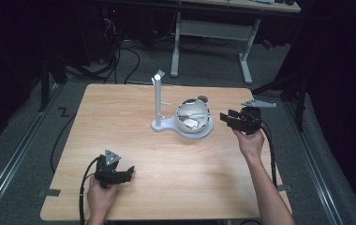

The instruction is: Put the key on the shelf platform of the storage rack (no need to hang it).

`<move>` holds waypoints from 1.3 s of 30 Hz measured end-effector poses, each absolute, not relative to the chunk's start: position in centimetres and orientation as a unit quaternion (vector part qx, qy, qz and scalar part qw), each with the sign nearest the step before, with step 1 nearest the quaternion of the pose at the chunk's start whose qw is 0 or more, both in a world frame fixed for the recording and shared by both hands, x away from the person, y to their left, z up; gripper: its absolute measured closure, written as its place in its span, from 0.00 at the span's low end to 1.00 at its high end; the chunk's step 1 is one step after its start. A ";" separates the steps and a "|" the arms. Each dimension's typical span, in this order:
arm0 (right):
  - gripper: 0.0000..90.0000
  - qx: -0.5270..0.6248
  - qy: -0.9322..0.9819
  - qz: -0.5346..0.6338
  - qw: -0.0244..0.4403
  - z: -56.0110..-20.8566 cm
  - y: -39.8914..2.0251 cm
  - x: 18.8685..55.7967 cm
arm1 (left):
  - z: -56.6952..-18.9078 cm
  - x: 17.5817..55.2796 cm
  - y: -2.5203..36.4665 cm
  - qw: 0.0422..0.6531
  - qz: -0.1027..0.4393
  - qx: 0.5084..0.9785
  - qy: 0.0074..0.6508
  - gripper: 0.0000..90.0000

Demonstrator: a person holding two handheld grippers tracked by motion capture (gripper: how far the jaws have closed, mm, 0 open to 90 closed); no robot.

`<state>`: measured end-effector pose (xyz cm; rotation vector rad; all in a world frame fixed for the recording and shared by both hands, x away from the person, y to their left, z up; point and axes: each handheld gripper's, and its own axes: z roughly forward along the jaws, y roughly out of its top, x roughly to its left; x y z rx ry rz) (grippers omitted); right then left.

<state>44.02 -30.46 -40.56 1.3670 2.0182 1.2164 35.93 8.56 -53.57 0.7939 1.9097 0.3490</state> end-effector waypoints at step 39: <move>0.53 0.492 0.726 0.428 0.218 -41.4 -33.5 36.8 | -53.6 35.9 8.6 0.499 0.144 0.331 0.788 0.18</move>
